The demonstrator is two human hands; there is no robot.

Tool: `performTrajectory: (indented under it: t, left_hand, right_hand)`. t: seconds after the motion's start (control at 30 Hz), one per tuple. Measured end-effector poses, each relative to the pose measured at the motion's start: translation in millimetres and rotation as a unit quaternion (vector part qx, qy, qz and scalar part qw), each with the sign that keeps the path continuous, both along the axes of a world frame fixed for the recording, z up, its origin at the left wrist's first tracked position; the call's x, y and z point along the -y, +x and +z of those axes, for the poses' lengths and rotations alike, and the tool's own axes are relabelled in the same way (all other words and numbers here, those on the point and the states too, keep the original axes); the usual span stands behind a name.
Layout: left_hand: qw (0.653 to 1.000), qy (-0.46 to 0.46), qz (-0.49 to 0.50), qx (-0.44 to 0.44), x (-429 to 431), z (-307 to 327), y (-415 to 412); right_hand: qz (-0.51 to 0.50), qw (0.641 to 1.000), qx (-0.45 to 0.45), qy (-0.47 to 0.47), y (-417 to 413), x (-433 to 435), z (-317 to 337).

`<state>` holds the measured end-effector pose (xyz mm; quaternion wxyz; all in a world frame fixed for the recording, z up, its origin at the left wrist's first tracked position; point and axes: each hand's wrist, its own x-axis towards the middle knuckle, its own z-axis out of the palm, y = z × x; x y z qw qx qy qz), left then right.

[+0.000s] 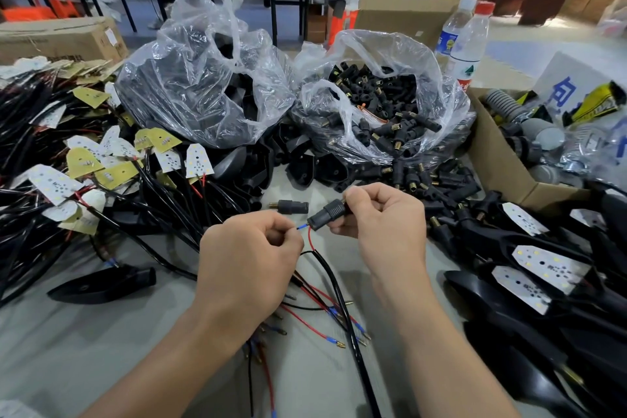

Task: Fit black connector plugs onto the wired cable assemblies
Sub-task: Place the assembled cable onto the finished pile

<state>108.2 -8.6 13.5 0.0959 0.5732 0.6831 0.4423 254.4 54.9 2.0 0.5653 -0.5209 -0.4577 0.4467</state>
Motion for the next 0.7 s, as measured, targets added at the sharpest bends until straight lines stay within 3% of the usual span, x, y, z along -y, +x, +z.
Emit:
performTrajectory:
  t: [0.1, 0.3, 0.5, 0.6, 0.7]
  left_hand:
    - [1.0, -0.025, -0.002, 0.019, -1.7, -2.0, -1.7]
    - [0.975, -0.106, -0.097, 0.167, -3.1, 0.8, -5.3]
    - [0.995, -0.031, -0.004, 0.091, -1.5, -2.0, -0.9]
    - [0.993, -0.025, 0.012, 0.117, -3.1, -1.8, -3.2]
    - [0.985, -0.03, -0.044, 0.162, -6.0, -3.1, -5.7]
  right_hand:
    - [0.034, 0.997, -0.056, -0.043, 0.5, 0.4, 2.0]
    - [0.025, 0.993, -0.09, -0.072, 4.8, 1.0, 6.1]
    - [0.029, 0.995, -0.071, -0.068, -0.3, 4.7, 6.5]
    - [0.052, 0.993, -0.076, -0.08, 2.0, 5.1, 9.9]
    - [0.061, 0.989, -0.098, -0.097, 4.8, 4.7, 11.5]
